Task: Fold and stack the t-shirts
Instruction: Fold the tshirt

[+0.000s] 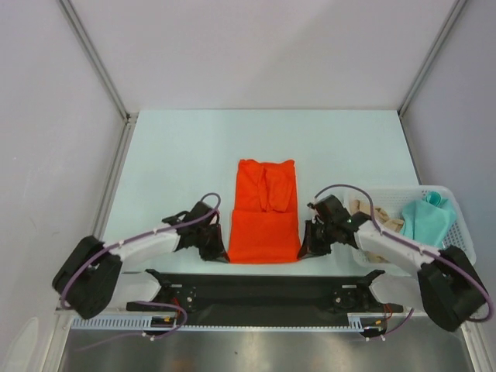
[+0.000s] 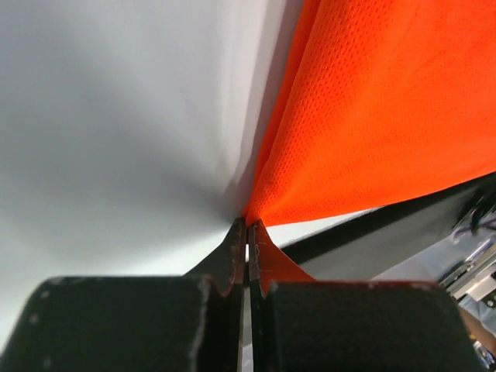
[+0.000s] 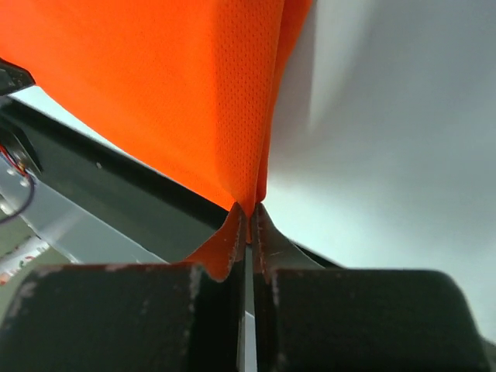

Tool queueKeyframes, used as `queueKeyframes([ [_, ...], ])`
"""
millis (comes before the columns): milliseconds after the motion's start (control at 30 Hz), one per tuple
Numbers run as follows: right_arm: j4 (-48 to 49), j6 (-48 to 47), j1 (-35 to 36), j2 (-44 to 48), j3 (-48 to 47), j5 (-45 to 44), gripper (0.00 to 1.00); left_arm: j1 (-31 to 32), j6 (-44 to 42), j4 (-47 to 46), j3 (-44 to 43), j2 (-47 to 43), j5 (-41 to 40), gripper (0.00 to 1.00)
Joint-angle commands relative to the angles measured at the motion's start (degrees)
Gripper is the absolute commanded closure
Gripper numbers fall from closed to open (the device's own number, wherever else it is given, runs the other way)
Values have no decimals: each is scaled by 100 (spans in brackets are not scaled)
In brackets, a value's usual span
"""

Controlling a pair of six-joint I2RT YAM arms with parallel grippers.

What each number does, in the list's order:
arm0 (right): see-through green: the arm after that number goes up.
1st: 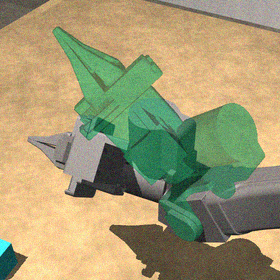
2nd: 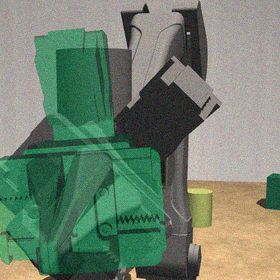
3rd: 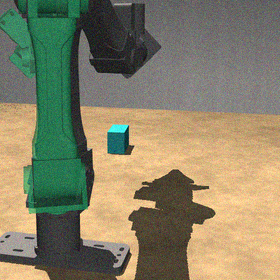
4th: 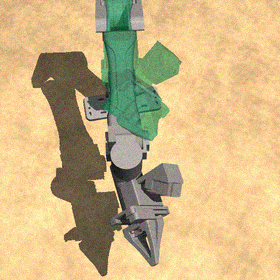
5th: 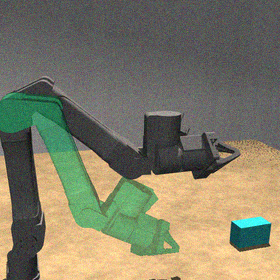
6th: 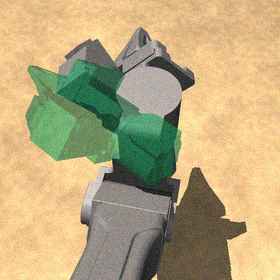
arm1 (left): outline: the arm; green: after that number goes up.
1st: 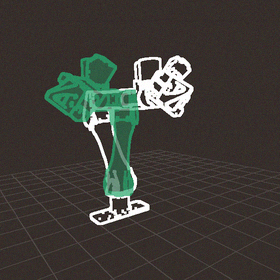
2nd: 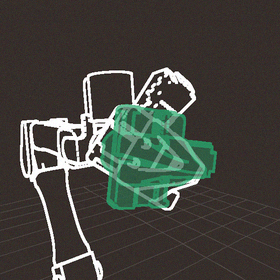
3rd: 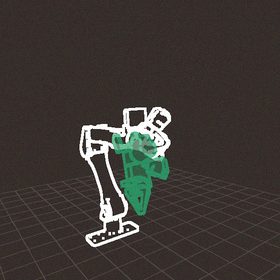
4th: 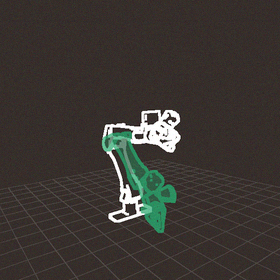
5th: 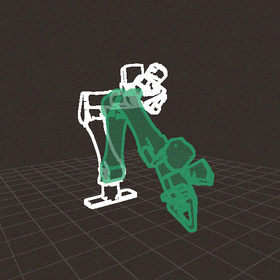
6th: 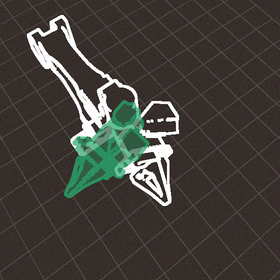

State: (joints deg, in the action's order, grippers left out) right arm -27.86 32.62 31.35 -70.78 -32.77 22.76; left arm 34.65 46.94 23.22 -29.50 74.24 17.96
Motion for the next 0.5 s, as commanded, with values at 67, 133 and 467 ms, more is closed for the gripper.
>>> queueKeyframes([
  [67, -667, 1026, 696, 1328, 587, -633, 100, 568, 904, 744, 655, -1313, -450, 100],
  [133, -791, 1359, 897, 1793, 702, -711, 100, 718, 1107, 1034, 647, -1813, -486, 100],
  [467, -1196, 897, 444, 1499, -324, -800, 100, 622, 738, 1747, -1029, -1204, -671, 100],
])
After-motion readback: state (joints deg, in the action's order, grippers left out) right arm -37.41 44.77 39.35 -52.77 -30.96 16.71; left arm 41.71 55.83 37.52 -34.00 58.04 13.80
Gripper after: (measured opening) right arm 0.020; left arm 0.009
